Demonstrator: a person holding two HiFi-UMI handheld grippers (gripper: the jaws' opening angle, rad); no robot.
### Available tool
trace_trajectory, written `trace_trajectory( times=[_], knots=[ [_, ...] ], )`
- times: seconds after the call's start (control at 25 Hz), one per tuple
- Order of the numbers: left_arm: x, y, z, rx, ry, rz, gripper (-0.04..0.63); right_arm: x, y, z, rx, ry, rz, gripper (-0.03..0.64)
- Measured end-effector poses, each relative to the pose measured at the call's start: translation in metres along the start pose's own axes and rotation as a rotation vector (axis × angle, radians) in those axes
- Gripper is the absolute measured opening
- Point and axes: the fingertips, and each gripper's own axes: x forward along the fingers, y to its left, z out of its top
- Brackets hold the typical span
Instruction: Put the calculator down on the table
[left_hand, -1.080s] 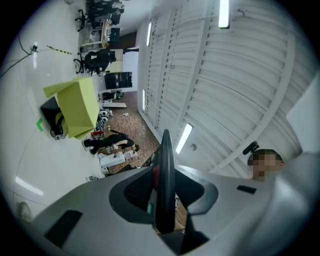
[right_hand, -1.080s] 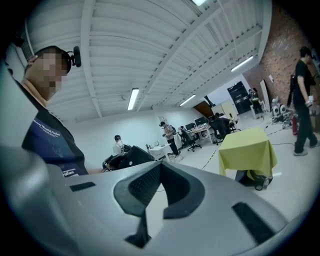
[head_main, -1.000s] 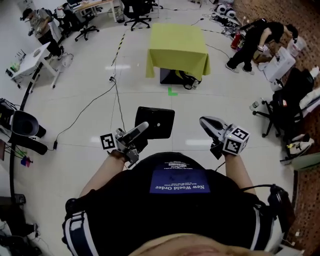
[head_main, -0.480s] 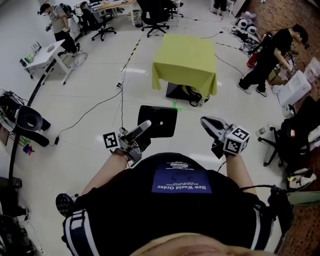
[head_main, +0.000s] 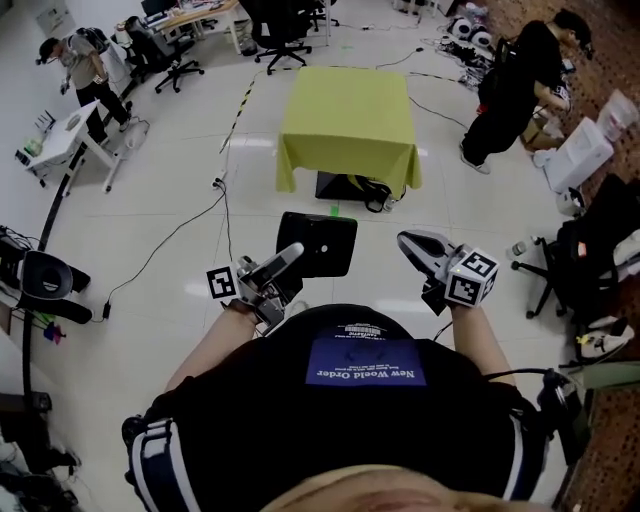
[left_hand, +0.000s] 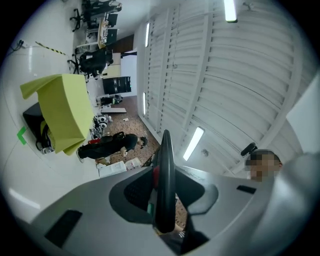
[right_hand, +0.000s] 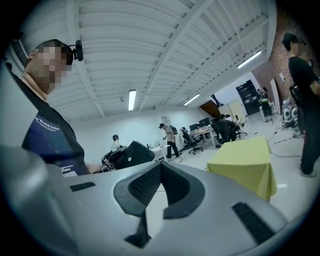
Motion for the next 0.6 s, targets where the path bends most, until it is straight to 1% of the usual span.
trace_trajectory(
  times=[0.12,0.24,0.44,0.52,0.6],
  knots=[
    [0.007,0.012,0.041,-0.011,0.034,-0.049,0.129,0.023,-0.015,0.020,-0.040,-0.001,-0.060,-0.012],
    [0.013,0.021,0.084,-0.028,0.075,-0.065,0.129,0.048,-0.029,0.042,-0.030,-0.032,-0.120,-0.012],
    [0.003,0.031,0.160,-0.006,0.133,-0.104,0.129,0.113,-0.048,0.066,-0.039,-0.065,-0.161,-0.012],
    [-0.008,0.042,0.188,-0.022,0.139,-0.104,0.129,0.143,-0.053,0.073,-0.026,-0.080,-0.163,-0.012],
    [-0.018,0.056,0.207,-0.042,0.147,-0.086,0.129,0.167,-0.058,0.074,-0.010,-0.079,-0.160,-0.012]
  ],
)
